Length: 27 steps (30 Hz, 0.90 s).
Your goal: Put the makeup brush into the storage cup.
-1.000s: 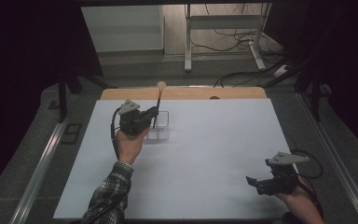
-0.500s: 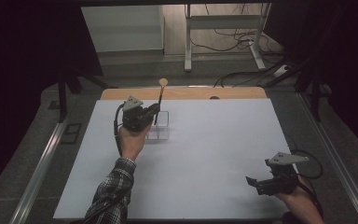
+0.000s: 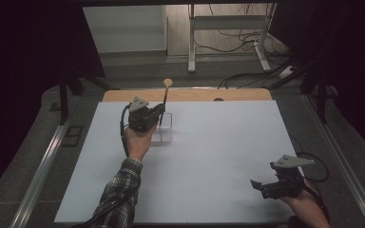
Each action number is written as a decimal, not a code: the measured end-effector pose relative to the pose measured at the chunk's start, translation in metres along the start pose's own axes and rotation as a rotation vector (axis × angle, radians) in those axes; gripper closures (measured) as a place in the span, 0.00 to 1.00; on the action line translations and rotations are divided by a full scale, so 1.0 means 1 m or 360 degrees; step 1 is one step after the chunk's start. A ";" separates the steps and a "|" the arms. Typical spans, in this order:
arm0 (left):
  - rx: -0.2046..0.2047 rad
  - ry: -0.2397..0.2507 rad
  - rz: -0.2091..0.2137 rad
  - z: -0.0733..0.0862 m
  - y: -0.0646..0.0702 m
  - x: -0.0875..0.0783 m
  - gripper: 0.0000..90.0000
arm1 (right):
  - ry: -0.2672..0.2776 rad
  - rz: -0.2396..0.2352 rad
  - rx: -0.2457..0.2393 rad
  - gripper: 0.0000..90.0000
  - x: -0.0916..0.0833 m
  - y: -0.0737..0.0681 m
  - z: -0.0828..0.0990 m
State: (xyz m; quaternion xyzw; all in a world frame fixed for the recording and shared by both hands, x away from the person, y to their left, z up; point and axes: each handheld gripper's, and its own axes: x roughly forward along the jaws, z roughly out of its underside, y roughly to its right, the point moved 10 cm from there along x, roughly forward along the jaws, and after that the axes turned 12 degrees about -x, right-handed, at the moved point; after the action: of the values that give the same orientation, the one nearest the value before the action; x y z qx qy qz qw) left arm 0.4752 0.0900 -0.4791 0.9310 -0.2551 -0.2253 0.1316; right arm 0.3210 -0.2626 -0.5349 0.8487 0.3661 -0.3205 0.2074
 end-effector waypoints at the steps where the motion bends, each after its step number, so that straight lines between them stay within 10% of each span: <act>1: -0.0004 0.0001 -0.0001 0.000 0.000 0.001 0.93 | 0.0001 -0.0001 0.0000 0.00 0.000 0.000 0.000; 27: 0.0009 0.0011 -0.0013 0.006 -0.002 0.014 0.93 | -0.0004 -0.0009 -0.0005 0.00 0.000 -0.001 0.000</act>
State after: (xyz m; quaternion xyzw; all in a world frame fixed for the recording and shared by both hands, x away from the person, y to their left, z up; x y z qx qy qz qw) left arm 0.4841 0.0840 -0.4896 0.9332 -0.2516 -0.2219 0.1290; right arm 0.3206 -0.2623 -0.5355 0.8469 0.3688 -0.3215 0.2082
